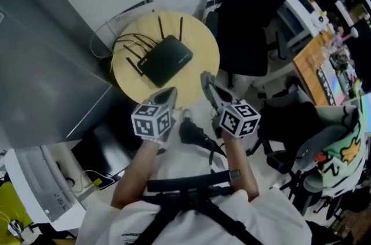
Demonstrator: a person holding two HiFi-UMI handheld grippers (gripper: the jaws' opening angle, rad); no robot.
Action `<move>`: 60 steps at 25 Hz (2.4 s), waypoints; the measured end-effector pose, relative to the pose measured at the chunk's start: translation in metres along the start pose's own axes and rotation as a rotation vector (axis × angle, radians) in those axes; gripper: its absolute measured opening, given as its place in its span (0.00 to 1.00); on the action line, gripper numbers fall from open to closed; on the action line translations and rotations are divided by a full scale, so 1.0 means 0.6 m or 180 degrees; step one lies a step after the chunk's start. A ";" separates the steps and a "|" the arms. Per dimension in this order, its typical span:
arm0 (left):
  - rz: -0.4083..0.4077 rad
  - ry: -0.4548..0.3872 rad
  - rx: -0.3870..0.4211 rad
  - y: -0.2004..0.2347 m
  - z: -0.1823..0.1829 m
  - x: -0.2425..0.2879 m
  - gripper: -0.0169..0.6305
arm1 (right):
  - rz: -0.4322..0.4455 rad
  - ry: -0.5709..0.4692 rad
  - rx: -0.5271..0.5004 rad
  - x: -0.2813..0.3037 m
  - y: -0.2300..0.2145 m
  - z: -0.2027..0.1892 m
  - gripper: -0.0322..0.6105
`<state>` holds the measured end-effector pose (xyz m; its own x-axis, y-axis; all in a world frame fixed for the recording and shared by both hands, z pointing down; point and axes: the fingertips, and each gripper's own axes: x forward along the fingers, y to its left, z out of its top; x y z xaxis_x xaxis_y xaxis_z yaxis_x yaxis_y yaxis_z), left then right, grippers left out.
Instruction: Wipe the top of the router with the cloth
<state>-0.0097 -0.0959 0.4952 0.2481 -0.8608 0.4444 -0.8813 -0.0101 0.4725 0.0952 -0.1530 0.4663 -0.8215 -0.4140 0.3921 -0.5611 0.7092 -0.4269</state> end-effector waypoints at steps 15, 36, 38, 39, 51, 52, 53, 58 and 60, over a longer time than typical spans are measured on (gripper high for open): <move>0.0544 -0.0145 -0.0329 0.078 0.050 0.086 0.02 | 0.0490 0.0460 -0.0223 0.173 -0.072 0.043 0.11; 0.0914 -0.0164 -0.0696 0.194 0.048 0.157 0.02 | 0.0277 0.1122 -0.0841 0.418 -0.130 0.005 0.11; 0.0931 -0.0176 -0.0738 0.202 0.051 0.163 0.02 | 0.0238 0.1194 -0.0928 0.445 -0.132 -0.003 0.11; 0.0941 -0.0177 -0.0754 0.206 0.051 0.165 0.02 | 0.0219 0.1222 -0.0960 0.458 -0.133 -0.005 0.11; 0.1058 -0.0213 -0.0951 0.244 0.049 0.163 0.02 | -0.0018 0.1447 -0.1613 0.582 -0.137 -0.027 0.11; 0.1061 -0.0221 -0.0965 0.246 0.048 0.164 0.02 | -0.0007 0.1465 -0.1644 0.591 -0.134 -0.033 0.11; 0.1065 -0.0229 -0.0979 0.247 0.048 0.165 0.02 | -0.0015 0.1483 -0.1673 0.599 -0.134 -0.038 0.11; 0.1081 -0.0252 -0.1041 0.247 0.042 0.164 0.02 | -0.0220 0.1609 -0.1894 0.627 -0.158 -0.059 0.11; 0.1096 -0.0252 -0.1066 0.249 0.038 0.161 0.02 | -0.0294 0.1658 -0.1961 0.635 -0.166 -0.067 0.11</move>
<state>-0.1267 -0.1920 0.5916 -0.0778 -0.8215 0.5649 -0.7257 0.4352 0.5329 -0.1578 -0.3580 0.6911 -0.5368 -0.2752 0.7976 -0.3432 0.9348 0.0915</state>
